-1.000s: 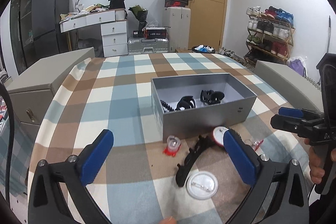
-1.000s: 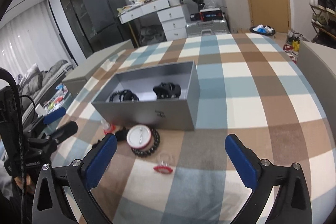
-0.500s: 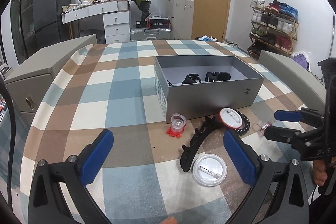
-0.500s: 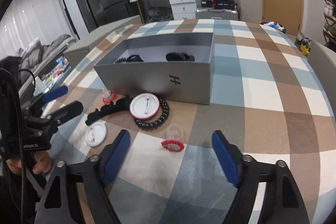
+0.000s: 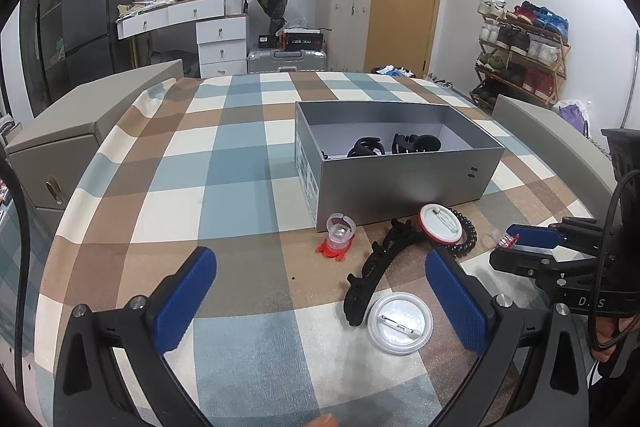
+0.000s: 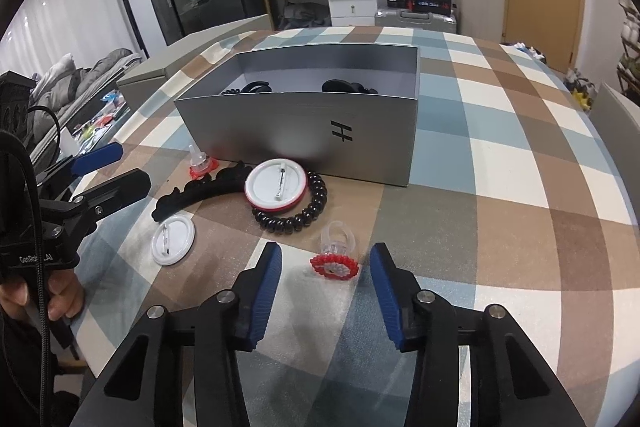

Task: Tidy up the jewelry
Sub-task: 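Withdraw the left gripper and lower the right gripper toward the red ring holder, then lift the ring holder with the right gripper while the left gripper grasps the white badge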

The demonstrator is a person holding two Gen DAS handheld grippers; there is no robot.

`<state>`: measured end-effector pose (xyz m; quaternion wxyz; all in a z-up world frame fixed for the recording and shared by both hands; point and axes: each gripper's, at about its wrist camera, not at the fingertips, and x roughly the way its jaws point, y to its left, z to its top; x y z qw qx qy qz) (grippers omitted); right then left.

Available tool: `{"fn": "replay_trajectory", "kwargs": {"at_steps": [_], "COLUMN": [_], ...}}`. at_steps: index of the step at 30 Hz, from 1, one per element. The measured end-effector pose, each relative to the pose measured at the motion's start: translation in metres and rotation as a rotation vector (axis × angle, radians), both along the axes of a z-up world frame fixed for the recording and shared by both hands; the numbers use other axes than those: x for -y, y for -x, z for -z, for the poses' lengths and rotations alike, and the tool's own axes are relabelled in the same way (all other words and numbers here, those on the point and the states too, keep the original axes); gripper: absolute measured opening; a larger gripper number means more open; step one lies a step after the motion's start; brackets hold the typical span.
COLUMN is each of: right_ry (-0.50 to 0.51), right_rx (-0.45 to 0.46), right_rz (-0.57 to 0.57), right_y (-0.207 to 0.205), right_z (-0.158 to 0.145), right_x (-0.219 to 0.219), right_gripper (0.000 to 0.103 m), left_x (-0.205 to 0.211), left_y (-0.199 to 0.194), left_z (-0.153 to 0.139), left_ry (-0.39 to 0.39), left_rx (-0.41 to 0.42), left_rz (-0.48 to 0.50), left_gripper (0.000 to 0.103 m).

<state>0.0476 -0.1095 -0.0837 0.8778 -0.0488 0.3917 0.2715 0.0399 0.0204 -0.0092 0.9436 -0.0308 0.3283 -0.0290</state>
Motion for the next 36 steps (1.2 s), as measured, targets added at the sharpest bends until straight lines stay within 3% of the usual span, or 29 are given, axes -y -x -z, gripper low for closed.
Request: {"fn": "replay_trajectory", "kwargs": {"at_steps": [4, 9, 17, 24, 29, 36], "right_ry": [0.004, 0.020, -0.042, -0.097, -0.104, -0.104], "right_rx": [0.002, 0.011, 0.049, 0.045, 0.049, 0.054], "right_rz": [-0.002, -0.004, -0.018, -0.025, -0.028, -0.031], "right_y": [0.000, 0.002, 0.011, 0.025, 0.029, 0.030], "right_z": [0.000, 0.000, -0.012, -0.013, -0.014, -0.014], "right_x": [-0.001, -0.002, 0.005, 0.016, 0.018, 0.017], "right_gripper": [0.038, 0.021, 0.020, 0.020, 0.020, 0.020], "left_x": [0.000, 0.000, 0.002, 0.016, 0.032, 0.039], "left_y": [0.000, -0.001, 0.003, 0.007, 0.010, 0.012], "left_z": [0.000, 0.000, -0.001, 0.002, 0.008, 0.016], "left_ry": [0.000, 0.001, -0.003, -0.004, -0.049, -0.065], "left_rx": [-0.002, -0.002, 0.004, -0.066, -0.127, -0.171], "left_rz": [0.002, 0.002, 0.006, 0.071, 0.157, 0.213], "left_gripper": [0.102, 0.102, 0.102, 0.101, 0.073, 0.050]}}
